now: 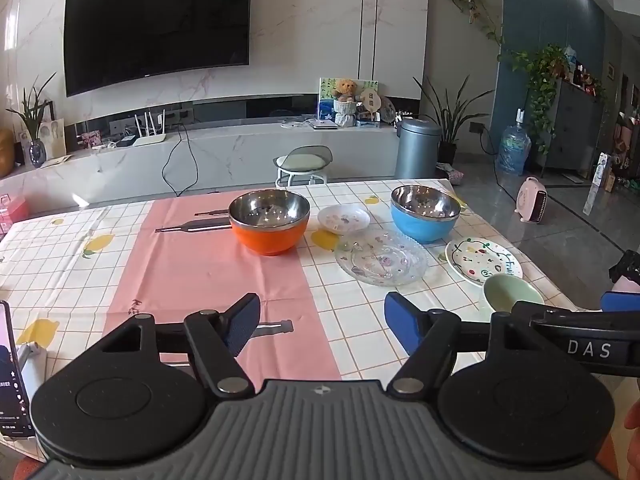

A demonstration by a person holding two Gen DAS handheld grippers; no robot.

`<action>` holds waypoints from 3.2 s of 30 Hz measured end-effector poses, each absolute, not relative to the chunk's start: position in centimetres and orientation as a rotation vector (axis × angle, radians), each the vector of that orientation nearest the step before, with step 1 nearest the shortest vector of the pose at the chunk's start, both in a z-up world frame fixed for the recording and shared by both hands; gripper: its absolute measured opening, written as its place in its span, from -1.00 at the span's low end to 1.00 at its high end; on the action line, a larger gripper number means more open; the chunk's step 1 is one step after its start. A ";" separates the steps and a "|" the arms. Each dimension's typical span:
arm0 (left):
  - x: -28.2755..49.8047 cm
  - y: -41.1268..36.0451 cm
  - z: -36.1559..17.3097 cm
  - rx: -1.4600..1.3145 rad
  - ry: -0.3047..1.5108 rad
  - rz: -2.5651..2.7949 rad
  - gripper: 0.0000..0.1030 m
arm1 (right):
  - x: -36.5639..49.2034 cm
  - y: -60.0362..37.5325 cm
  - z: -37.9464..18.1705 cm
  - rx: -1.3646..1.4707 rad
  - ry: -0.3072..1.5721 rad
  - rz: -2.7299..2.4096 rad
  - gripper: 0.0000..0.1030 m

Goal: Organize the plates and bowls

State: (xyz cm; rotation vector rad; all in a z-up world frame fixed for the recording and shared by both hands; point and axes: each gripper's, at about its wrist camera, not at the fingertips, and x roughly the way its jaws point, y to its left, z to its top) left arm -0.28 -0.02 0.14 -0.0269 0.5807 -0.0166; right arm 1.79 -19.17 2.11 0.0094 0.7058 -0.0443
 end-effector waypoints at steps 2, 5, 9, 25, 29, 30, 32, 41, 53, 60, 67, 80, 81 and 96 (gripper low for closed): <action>-0.2 0.1 0.1 -0.031 0.583 -0.018 0.63 | 1.7 -19.8 2.3 0.011 0.702 -0.037 0.95; -0.3 0.0 0.0 -0.031 0.580 -0.021 0.61 | 1.3 -20.3 2.6 0.014 0.700 -0.028 0.95; -0.4 -0.1 -0.2 -0.035 0.582 -0.026 0.61 | 1.3 -20.3 2.6 0.015 0.701 -0.028 0.95; -0.4 -0.2 -0.5 -0.043 0.589 -0.024 0.61 | 1.2 -20.4 2.5 0.013 0.701 -0.022 0.95; -0.4 -0.2 -0.5 -0.042 0.589 -0.023 0.61 | 1.1 -20.4 2.5 0.013 0.701 -0.023 0.95; -0.4 -0.2 -0.5 -0.043 0.589 -0.023 0.61 | 1.1 -20.3 2.4 0.013 0.701 -0.022 0.95; -0.4 -0.2 -0.5 -0.043 0.589 -0.023 0.61 | 1.1 -20.4 2.5 0.013 0.701 -0.022 0.95; -0.4 -0.2 -0.5 -0.042 0.589 -0.024 0.61 | 1.1 -20.3 2.4 0.014 0.702 -0.022 0.95; -0.4 -0.2 -0.5 -0.043 0.590 -0.024 0.61 | 1.2 -20.4 2.5 0.017 0.704 -0.021 0.95; -0.4 -0.2 -0.5 -0.045 0.590 -0.024 0.61 | 1.2 -20.2 2.5 0.018 0.707 -0.021 0.95; -0.4 -0.2 -0.6 -0.044 0.589 -0.024 0.61 | 1.3 -20.4 2.8 0.021 0.705 -0.020 0.95; -0.1 -0.4 -0.9 -0.083 0.616 -0.058 0.61 | 1.9 -20.2 3.0 0.030 0.712 -0.012 0.95; 0.3 -0.3 -1.0 -0.093 0.622 -0.064 0.60 | 2.0 -20.4 2.9 0.036 0.715 -0.008 0.95; 7.7 1.3 0.9 -0.231 0.670 -0.178 -0.31 | 7.8 -23.4 3.5 0.112 0.677 0.047 0.39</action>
